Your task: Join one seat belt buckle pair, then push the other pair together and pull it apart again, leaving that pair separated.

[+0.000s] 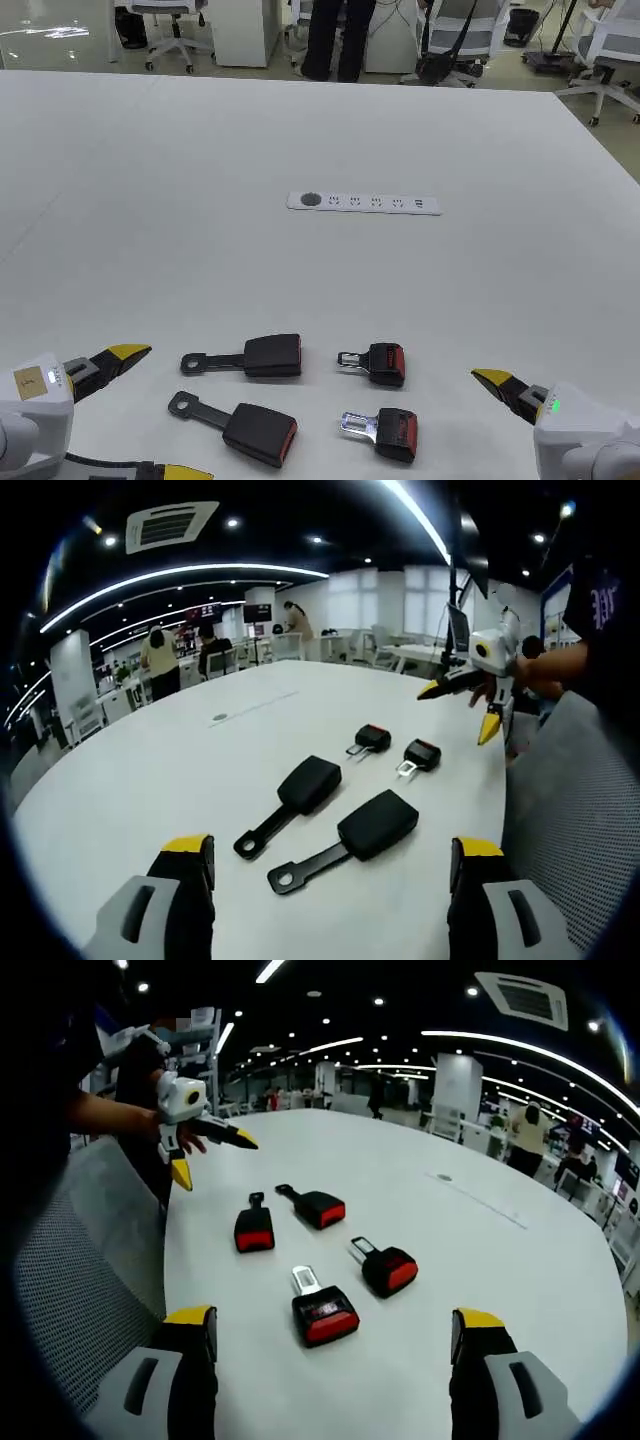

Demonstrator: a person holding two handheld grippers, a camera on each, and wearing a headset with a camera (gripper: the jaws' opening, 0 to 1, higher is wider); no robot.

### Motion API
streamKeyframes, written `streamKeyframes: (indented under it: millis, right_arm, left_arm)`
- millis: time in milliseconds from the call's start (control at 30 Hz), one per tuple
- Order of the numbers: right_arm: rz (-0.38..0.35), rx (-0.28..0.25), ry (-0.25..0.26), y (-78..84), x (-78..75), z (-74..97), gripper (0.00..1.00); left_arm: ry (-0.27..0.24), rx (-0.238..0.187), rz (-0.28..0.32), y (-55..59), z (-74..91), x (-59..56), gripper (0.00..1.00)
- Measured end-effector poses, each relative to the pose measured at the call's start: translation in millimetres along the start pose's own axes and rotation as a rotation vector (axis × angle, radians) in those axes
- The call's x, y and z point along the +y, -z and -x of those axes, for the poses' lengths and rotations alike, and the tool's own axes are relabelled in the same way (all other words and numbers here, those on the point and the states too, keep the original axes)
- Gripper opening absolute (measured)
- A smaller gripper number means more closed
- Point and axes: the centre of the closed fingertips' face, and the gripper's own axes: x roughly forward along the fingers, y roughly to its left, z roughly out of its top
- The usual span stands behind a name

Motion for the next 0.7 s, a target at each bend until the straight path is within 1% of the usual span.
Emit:
streamKeyframes:
  millis: [167,333,400,467,700]
  right_arm:
    - [0.0,-0.002,0.001,-0.6,0.0,-0.2,0.98]
    - [0.003,0.003,0.0,2.7,-1.7,0.4,0.98]
    - [0.004,0.002,0.0,2.5,-1.7,0.8,0.98]
    - [0.003,0.002,0.0,2.4,-1.7,0.9,0.98]
    - [0.003,0.001,0.002,0.5,-1.1,0.9,0.97]
  left_arm:
    - [0.004,0.004,-0.002,-2.9,-0.9,-4.8,1.0]
    - [0.006,-0.002,-0.005,-5.4,-0.7,-7.7,0.99]
    - [0.01,-0.008,0.003,-4.5,-0.3,-6.3,0.99]
    - [0.01,-0.015,0.007,-7.0,-0.1,-7.3,1.0]
    - [0.006,-0.012,0.008,-6.7,0.6,-5.8,1.0]
